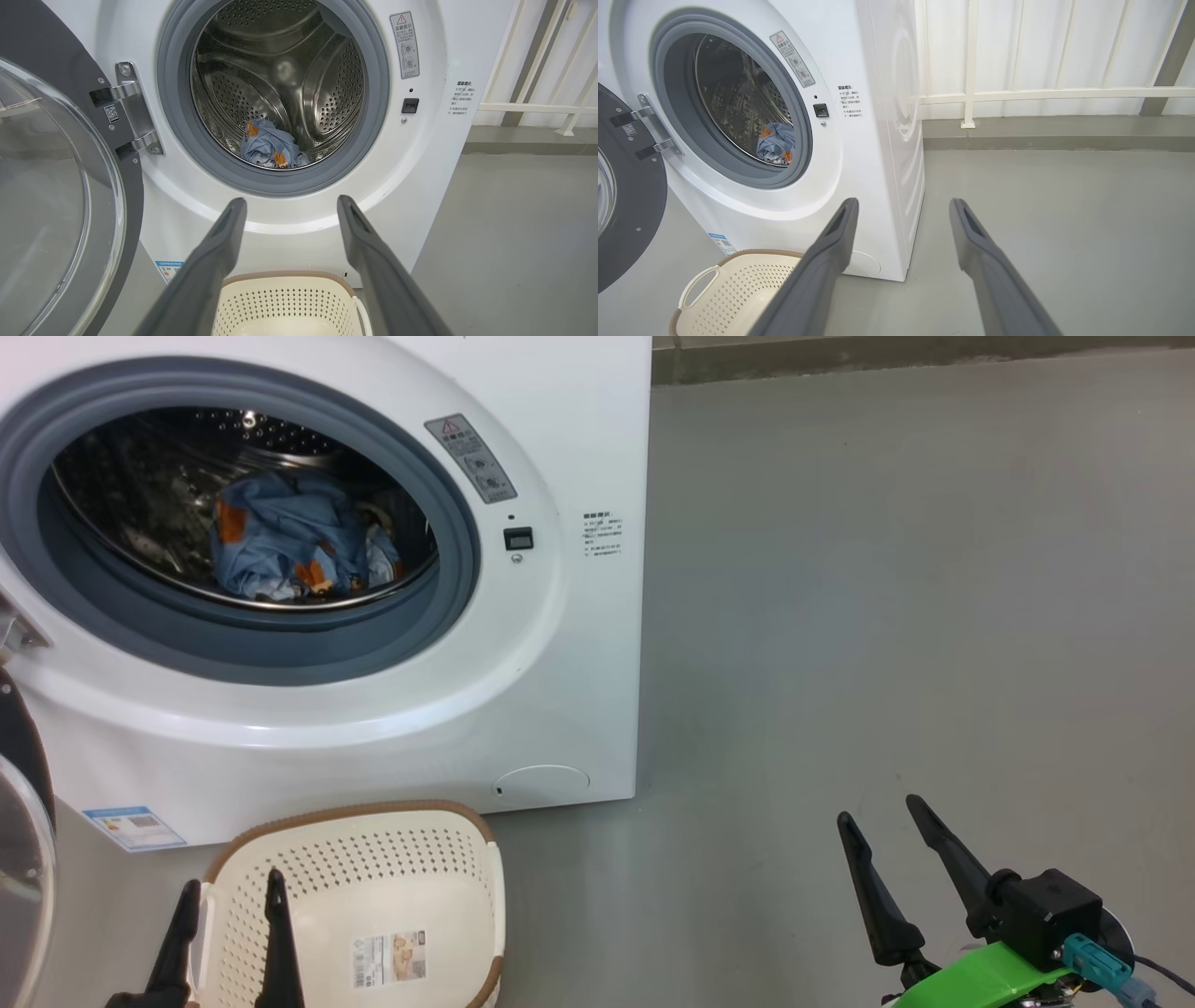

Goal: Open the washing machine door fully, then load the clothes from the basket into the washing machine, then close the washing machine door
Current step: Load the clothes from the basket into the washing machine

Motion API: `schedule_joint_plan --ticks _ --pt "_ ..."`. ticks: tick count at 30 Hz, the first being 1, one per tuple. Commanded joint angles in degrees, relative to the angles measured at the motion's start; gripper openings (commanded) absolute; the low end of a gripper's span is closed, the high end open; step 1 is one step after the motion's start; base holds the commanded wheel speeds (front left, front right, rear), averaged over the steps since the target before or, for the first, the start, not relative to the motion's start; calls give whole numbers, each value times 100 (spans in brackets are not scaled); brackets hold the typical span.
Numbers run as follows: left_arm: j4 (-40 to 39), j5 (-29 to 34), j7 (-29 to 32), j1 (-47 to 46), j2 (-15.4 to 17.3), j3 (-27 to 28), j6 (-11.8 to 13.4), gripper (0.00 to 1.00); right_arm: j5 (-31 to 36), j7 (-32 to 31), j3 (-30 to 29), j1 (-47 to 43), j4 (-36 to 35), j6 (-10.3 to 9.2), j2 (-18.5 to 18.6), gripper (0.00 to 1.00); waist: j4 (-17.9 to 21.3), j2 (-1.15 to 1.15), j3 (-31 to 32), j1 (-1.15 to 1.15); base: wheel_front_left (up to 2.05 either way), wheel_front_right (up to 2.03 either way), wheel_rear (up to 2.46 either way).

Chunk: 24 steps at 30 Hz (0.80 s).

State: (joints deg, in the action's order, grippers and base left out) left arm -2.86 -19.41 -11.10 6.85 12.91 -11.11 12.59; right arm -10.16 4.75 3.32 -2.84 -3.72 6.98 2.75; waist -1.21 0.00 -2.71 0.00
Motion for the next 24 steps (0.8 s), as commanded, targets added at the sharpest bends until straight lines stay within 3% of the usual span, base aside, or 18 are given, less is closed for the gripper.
schedule_joint_plan --ticks 1,24 --pt "-108 -7 2 -91 83 195 22 100 46 -5 155 48 -171 51 12 100 4 0 12 0 0 0 0" --pt "-5 -2 -63 -114 116 107 85 100 -19 -64 157 -7 -197 51 12 100 -29 0 56 0 -1 1 0"
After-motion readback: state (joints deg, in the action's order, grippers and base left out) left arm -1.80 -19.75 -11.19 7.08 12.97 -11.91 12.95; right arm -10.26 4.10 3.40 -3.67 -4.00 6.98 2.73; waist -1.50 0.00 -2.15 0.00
